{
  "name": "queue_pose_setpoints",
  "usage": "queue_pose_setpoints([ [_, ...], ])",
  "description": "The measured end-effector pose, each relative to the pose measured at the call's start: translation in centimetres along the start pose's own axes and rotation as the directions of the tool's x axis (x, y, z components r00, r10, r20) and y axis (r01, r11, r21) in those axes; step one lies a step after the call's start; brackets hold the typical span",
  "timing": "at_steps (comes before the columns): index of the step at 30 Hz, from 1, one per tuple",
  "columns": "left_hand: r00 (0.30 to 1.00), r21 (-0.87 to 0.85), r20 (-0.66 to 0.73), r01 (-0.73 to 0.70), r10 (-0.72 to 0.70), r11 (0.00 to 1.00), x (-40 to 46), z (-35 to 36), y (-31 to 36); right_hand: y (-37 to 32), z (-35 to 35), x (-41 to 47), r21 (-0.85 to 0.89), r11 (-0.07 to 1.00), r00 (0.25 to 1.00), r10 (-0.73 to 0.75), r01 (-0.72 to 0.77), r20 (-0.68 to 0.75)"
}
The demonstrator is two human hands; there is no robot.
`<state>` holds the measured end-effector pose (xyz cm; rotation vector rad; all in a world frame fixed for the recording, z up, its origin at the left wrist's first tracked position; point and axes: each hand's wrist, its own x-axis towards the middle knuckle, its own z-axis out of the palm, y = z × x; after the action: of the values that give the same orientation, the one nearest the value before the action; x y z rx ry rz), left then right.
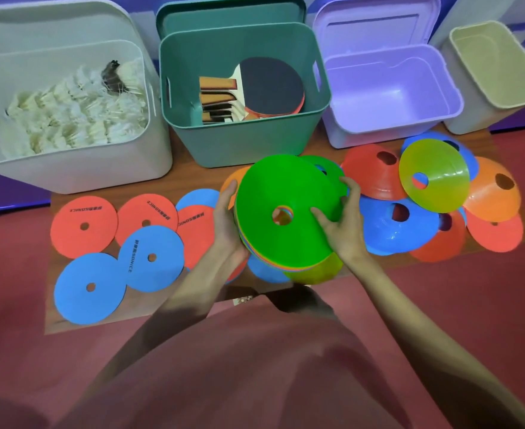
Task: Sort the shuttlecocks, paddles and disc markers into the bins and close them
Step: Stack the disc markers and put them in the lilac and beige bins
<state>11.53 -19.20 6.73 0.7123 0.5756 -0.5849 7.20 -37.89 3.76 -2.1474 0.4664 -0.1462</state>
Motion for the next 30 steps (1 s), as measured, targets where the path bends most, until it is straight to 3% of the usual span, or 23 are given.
queue_pose_setpoints([
  [8, 0.997, 0.037, 0.025, -0.075, 0.075, 0.996, 2.7, 4.2, -2.0, 2.4, -2.9, 4.3, 0.132, 0.991, 1.000, 0.028, -0.029, 0.007],
  [15, 0.995, 0.049, 0.008, -0.098, 0.098, 0.994, 6.7, 12.6, -5.5, 5.5, -11.1, 12.2, 0.193, 0.979, 0.980, 0.020, -0.060, 0.200],
  [20, 0.987, 0.312, 0.019, -0.157, 0.159, 0.937, 12.1, 21.1, -5.7, 7.9, -16.6, 21.2, 0.167, 0.986, 0.995, 0.007, -0.024, 0.102],
  [22, 0.969, 0.533, 0.028, -0.223, 0.247, 0.816, 14.6, 23.7, -4.3, 8.2, -18.1, 25.6, 0.127, 0.992, 0.999, -0.014, 0.010, 0.029],
  [25, 0.898, 0.869, 0.102, -0.289, 0.428, 0.401, 18.9, 26.3, -2.0, 7.4, -19.1, 31.3, 0.104, 0.993, 0.998, -0.055, 0.058, -0.028],
  [27, 0.885, 0.958, 0.136, -0.231, 0.446, 0.167, 21.5, 27.6, -0.9, 7.2, -18.8, 34.4, 0.098, 0.992, 0.996, -0.079, 0.083, -0.039],
  [30, 0.914, 0.990, 0.140, -0.135, 0.380, -0.041, 23.9, 28.9, -0.4, 8.1, -17.2, 37.6, -0.037, 0.995, 0.996, -0.094, 0.094, 0.013],
])
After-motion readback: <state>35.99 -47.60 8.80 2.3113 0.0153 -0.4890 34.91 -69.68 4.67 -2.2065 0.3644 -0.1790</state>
